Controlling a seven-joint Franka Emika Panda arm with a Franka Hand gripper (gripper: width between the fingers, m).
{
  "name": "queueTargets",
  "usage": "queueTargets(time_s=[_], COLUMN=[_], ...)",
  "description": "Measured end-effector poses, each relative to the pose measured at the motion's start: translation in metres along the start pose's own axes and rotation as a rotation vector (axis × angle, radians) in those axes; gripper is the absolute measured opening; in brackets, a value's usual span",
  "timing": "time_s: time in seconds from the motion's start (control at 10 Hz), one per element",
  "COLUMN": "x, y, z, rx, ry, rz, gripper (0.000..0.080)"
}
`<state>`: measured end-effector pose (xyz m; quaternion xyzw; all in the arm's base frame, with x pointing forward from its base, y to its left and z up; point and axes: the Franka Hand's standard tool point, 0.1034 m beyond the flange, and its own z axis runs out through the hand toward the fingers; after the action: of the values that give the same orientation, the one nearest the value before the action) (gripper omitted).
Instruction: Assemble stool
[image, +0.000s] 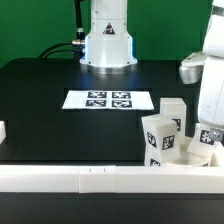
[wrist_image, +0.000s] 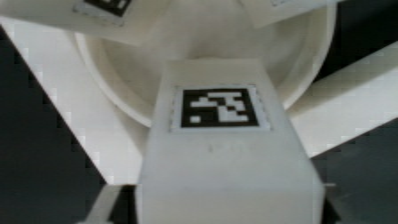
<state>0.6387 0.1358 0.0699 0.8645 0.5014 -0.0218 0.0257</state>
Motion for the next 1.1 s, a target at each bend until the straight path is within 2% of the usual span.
queueTargets(time_s=[0.3,0.4,0.5,0.9,1.0,1.1], x=[-0.001,-0.004,-0.006,-0.01,-0.013,-0.018], y=[0.005,0.006,0.006,0.009,0.01,0.011], z=[-0.002,-0.001,0.0,0.001,0.0,0.002], rx=[0.009,0.019,0.027,0.024,0.031,0.052], ry=[0.009,0.008,0.001,-0.005,0.005,0.024], rz=[0.595,0.782,0.873,1.141,1.33,1.517], gripper=[0.0332,0.0332,0.0332,0.0333,0.0333,0.0333])
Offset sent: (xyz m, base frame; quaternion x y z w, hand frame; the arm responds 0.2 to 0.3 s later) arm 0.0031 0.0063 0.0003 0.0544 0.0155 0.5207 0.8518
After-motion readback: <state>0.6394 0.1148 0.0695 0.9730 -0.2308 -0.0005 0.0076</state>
